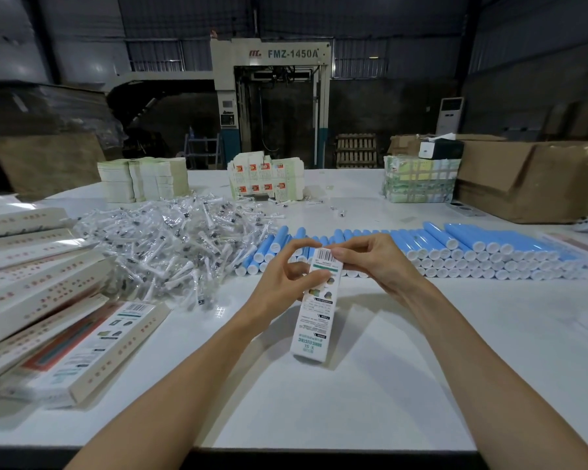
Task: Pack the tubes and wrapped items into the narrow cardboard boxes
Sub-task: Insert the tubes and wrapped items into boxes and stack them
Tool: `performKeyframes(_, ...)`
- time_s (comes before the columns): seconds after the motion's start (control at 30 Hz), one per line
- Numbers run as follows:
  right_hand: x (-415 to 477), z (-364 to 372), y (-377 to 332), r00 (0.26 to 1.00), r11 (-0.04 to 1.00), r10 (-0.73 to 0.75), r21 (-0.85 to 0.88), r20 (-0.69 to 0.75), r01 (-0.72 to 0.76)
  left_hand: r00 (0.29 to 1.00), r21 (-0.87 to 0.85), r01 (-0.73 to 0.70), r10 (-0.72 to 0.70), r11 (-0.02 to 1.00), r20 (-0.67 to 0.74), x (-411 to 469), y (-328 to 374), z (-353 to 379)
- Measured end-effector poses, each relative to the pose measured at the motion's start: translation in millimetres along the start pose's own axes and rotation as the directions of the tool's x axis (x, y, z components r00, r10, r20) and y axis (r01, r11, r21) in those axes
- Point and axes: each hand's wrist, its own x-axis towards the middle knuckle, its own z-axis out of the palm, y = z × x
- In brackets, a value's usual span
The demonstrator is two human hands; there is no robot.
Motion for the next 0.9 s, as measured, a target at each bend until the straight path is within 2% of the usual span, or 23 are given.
performKeyframes(0.13,5,14,10,0.995,1.000,-0.026,0.001,-0.098,0.026,0.999,-0.021,0.001,-0.002,1.000,-0.054,1,-3,2)
performKeyframes(0.2,5,23,14,0.991,0.995,-0.013,0.094,-0.135,0.026,0.994,-0.035,0.005,-0.009,0.999,-0.112,3,-4,4)
performKeyframes(0.27,4,31,15,0.990,0.964,0.034,0.264,-0.134,0.003,0.985,-0.099,-0.006,-0.011,0.995,-0.174,6,-3,4)
performKeyframes(0.33,1,38,14,0.985,0.933,0.138,0.346,-0.100,-0.095,0.978,-0.172,-0.021,-0.016,0.985,-0.209,7,-3,1)
performKeyframes(0.47,-6,49,21,0.957,0.930,0.287,0.227,0.039,-0.288,0.965,-0.261,-0.056,-0.014,0.964,-0.261,6,-4,-7)
performKeyframes(0.53,-10,54,23,0.946,0.907,0.287,0.277,0.149,-0.318,0.957,-0.258,-0.076,-0.003,0.963,-0.291,7,-4,-10)
performKeyframes(0.6,-13,57,22,0.942,0.894,0.280,0.308,0.186,-0.326,0.952,-0.209,-0.079,0.012,0.975,-0.306,7,-4,-13)
performKeyframes(0.77,-26,54,13,0.955,0.939,0.289,0.177,0.060,-0.296,0.968,-0.115,-0.075,0.045,0.991,-0.246,6,-4,-8)
performKeyframes(0.9,-55,26,-1,0.971,0.975,0.179,-0.105,-0.157,-0.197,0.971,0.137,-0.072,0.101,0.988,-0.215,7,-9,1)
